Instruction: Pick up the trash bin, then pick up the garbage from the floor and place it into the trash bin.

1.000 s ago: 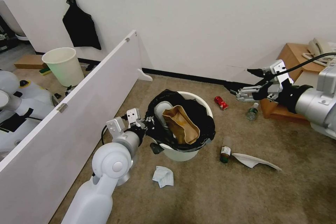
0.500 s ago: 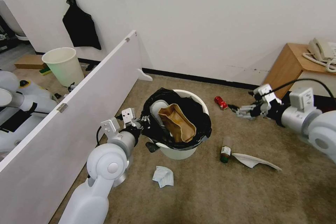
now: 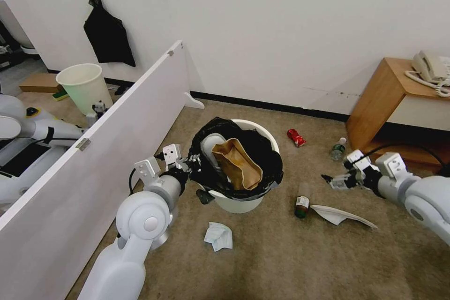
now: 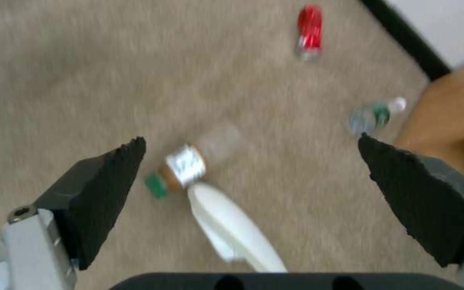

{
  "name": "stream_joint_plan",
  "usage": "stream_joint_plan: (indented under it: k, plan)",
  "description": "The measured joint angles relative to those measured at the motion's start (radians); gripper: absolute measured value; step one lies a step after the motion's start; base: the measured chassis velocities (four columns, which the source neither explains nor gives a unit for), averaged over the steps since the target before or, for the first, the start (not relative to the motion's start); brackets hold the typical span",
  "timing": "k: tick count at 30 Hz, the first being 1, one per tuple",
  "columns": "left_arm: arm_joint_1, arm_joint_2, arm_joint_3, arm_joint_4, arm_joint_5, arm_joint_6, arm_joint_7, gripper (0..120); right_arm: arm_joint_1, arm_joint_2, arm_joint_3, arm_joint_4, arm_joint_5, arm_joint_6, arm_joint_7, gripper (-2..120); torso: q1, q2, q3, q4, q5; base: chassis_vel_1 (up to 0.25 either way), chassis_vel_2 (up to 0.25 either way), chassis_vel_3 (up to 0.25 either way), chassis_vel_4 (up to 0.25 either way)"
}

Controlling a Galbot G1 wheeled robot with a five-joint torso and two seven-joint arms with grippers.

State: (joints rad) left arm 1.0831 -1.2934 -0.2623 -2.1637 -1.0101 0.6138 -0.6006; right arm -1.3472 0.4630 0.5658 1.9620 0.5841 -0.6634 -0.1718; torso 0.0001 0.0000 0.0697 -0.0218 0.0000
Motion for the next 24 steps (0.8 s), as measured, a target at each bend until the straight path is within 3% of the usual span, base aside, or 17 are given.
stream_joint_plan:
  k: [7, 24]
  plan:
    - [0.011, 0.002, -0.002, -0.005, 0.001, 0.0, 0.001, 4, -0.026, 0.006, -0.009, -0.059, -0.061, -0.066, -0.046, 100, 0.0, 0.0, 0.0, 0.0, 0.0, 0.0, 0.0, 0.0, 0.0]
    - [0.032, 0.006, -0.005, -0.023, 0.005, -0.001, 0.003, 4, 0.017, 0.042, -0.041, -0.183, -0.218, -0.06, -0.191, 100, 0.0, 0.0, 0.0, -0.0001, 0.0, 0.0, 0.0, 0.0, 0.0]
